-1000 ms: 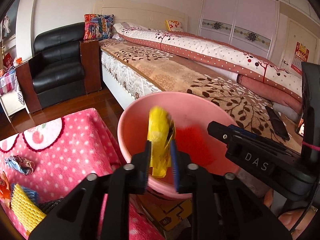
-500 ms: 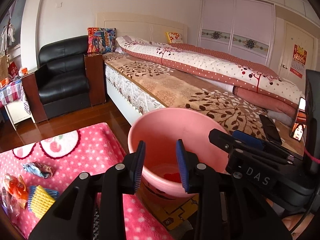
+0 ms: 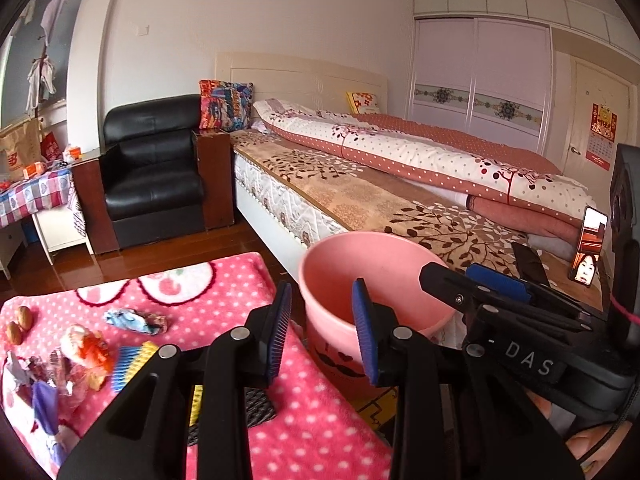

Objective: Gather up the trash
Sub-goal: 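Move both open tools back over the table items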

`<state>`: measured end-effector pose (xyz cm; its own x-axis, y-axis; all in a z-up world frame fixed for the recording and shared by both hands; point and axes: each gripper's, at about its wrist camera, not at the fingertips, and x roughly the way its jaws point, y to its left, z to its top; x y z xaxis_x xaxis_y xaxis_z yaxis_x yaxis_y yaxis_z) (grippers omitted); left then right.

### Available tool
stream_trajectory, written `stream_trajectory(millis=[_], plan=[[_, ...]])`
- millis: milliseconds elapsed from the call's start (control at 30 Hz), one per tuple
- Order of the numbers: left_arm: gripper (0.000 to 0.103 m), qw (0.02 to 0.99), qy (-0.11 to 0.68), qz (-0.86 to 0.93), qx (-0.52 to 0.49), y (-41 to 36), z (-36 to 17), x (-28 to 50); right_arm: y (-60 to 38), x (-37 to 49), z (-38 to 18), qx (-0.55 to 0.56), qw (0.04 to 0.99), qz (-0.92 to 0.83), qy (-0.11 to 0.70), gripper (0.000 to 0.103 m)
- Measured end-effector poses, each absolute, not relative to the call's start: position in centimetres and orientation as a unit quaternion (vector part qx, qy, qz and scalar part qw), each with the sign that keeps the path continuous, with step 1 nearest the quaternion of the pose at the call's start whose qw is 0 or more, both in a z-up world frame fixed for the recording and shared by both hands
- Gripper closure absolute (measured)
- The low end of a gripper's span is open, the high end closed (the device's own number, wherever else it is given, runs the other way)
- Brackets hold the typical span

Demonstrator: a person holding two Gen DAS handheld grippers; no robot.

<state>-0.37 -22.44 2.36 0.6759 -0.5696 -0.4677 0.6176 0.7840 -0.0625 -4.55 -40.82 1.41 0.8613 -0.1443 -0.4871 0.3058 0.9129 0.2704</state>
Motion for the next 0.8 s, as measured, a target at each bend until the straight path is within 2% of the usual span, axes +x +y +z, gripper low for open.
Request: stream_trajectory(millis=[500, 800], plan=[[0.071, 0.923, 0.256, -0.286, 0.034, -15.3, 1.1, -2.1, -33.3, -6.9, 1.5, 0.138, 0.959, -0.047, 0.244, 0.048], [0.071, 0.936, 0.255, -0.237, 0.037, -9.7, -0.4, -2.1, -29.9, -5.2, 0.1, 0.112, 0.955, -0.015, 0.275, 0.048]])
